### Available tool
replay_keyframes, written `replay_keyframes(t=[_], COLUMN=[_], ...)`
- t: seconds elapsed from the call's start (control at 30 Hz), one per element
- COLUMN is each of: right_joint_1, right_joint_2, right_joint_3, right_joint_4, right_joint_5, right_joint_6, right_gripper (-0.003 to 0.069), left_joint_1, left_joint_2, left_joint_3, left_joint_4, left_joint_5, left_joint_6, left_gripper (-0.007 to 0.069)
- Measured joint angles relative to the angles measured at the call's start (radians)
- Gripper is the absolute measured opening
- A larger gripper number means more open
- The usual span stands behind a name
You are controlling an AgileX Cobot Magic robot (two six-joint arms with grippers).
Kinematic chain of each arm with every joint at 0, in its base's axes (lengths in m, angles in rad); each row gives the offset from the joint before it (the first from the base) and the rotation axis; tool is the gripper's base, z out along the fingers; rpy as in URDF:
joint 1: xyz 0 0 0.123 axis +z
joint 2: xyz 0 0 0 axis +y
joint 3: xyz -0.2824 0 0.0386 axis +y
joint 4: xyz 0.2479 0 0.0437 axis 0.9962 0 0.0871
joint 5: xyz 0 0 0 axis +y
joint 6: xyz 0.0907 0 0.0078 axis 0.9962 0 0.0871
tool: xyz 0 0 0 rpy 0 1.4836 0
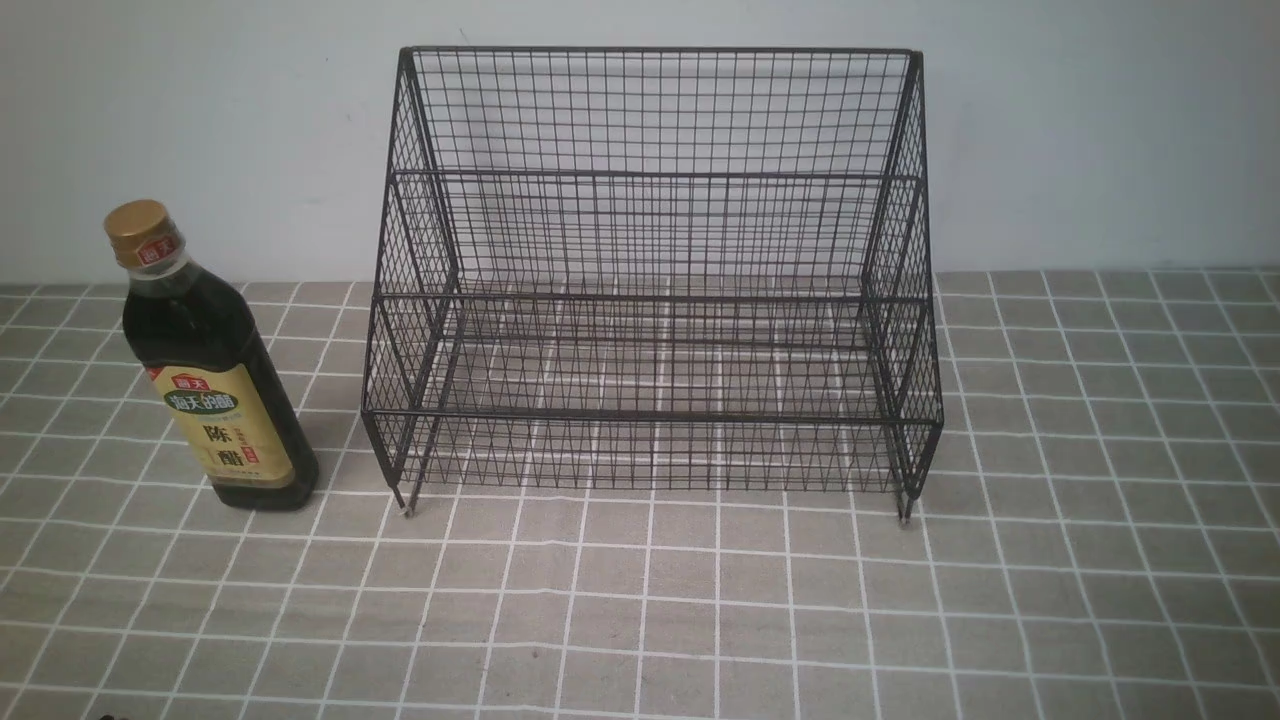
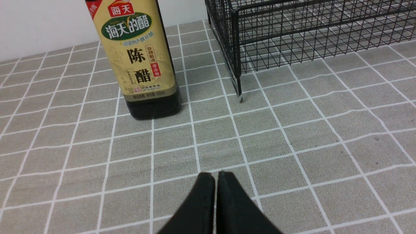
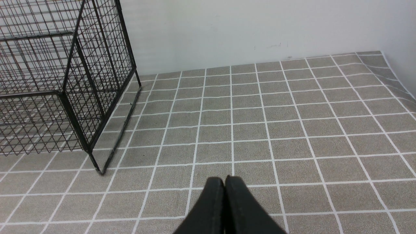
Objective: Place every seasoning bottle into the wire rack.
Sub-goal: Use the left arm to grab the condiment bottle closest to it
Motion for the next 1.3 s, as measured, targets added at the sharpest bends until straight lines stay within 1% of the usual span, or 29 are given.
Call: replay_keyframes(t=[0.7,0.8,0.83,0.87,0.93,1.03,1.1,1.13,1.17,1.23,1.3], right_joint_1=[0.0,0.0,0.0,0.0,0.0,0.0,0.0,0.0,0.0,0.0,0.0], right_joint_2=[0.0,0.0,0.0,0.0,0.0,0.0,0.0,0.0,0.0,0.0,0.0], right_joint_3=[0.0,0.0,0.0,0.0,0.0,0.0,0.0,0.0,0.0,0.0,0.0], right_joint_4=[0.0,0.0,0.0,0.0,0.0,0.0,-0.001,-0.001,-0.001,-0.001,-0.001], right_joint_5=[0.0,0.0,0.0,0.0,0.0,0.0,0.0,0.0,0.0,0.0,0.0], right_joint_6=[0.0,0.0,0.0,0.0,0.0,0.0,0.0,0.0,0.0,0.0,0.0], right_gripper=[-0.0012,-0.0012,-0.0012,-0.0012,-0.0012,-0.0012,-0.0012,-0.0012,-0.0012,-0.0012,-0.0012], left_joint_1=[0.0,0.0,0.0,0.0,0.0,0.0,0.0,0.0,0.0,0.0,0.0], left_joint_2=[0.0,0.0,0.0,0.0,0.0,0.0,0.0,0.0,0.002,0.013,0.086], left_joint_3=[0.0,0.002,0.002,0.002,0.002,0.002,0.002,0.002,0.002,0.002,-0.028], left_joint_4=[0.012,-0.006,-0.036,-0.041,-0.103,-0.156,-0.185,-0.206,-0.21,-0.214,-0.214], left_joint_5=[-0.003,-0.059,-0.116,-0.125,-0.279,-0.41,-0.535,-0.664,-0.742,-0.811,-0.875], left_joint_6=[0.0,-0.024,-0.041,-0.043,-0.059,-0.063,-0.063,-0.063,-0.064,-0.066,-0.068], left_gripper=[-0.0007,-0.0007,-0.0007,-0.0007,-0.0007,-0.0007,-0.0007,-0.0007,-0.0007,-0.0007,-0.0007])
